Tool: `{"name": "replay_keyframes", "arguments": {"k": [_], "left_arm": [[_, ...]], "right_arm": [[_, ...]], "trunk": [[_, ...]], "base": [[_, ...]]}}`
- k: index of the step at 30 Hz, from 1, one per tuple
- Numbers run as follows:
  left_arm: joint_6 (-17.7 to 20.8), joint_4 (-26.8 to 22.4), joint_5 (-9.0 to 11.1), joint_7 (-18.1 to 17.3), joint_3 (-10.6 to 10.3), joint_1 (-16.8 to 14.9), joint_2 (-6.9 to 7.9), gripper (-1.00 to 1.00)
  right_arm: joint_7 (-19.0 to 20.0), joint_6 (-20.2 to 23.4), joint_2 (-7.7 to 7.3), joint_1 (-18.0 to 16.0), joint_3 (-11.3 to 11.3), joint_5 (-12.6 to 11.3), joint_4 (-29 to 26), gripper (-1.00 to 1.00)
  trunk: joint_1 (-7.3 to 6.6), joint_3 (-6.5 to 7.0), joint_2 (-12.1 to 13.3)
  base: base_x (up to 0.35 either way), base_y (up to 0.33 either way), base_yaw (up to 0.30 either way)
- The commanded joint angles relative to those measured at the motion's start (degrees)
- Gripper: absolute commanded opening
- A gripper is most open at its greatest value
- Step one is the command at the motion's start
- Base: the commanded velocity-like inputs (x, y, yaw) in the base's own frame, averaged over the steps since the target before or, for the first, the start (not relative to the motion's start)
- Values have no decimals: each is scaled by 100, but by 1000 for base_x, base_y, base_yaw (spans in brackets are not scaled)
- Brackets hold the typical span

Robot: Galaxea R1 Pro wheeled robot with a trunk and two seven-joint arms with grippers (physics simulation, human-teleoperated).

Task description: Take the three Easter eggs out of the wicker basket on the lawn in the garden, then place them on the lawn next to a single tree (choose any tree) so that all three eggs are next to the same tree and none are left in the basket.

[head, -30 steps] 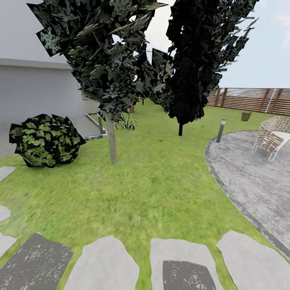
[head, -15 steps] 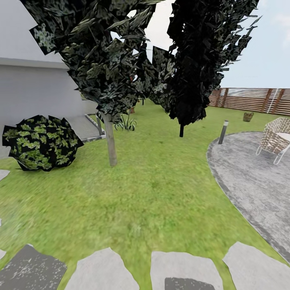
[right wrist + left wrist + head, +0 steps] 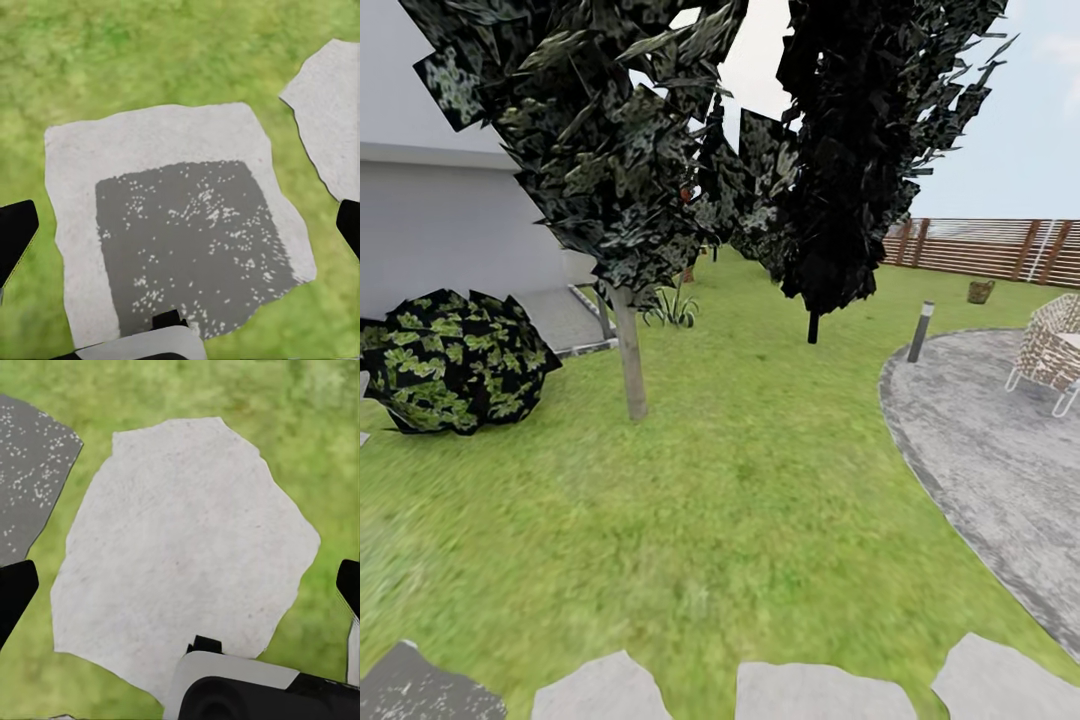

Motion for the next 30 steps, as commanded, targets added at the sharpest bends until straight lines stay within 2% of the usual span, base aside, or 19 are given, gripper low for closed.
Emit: {"name": "replay_keyframes", "arguments": {"k": [1,30], "left_arm": [[-16,4,-25,-3,40,-5,-4,100],[-16,5,-28,-9,32,-5,-8,100]], "right_arm": [[10,-25,0,-7,-11,-16,10,100],[10,-25,0,-7,-11,-16,9,100]], "trunk": [[7,-13,-12],[7,-13,-12]], "base": [[332,0,0],[332,0,0]]}}
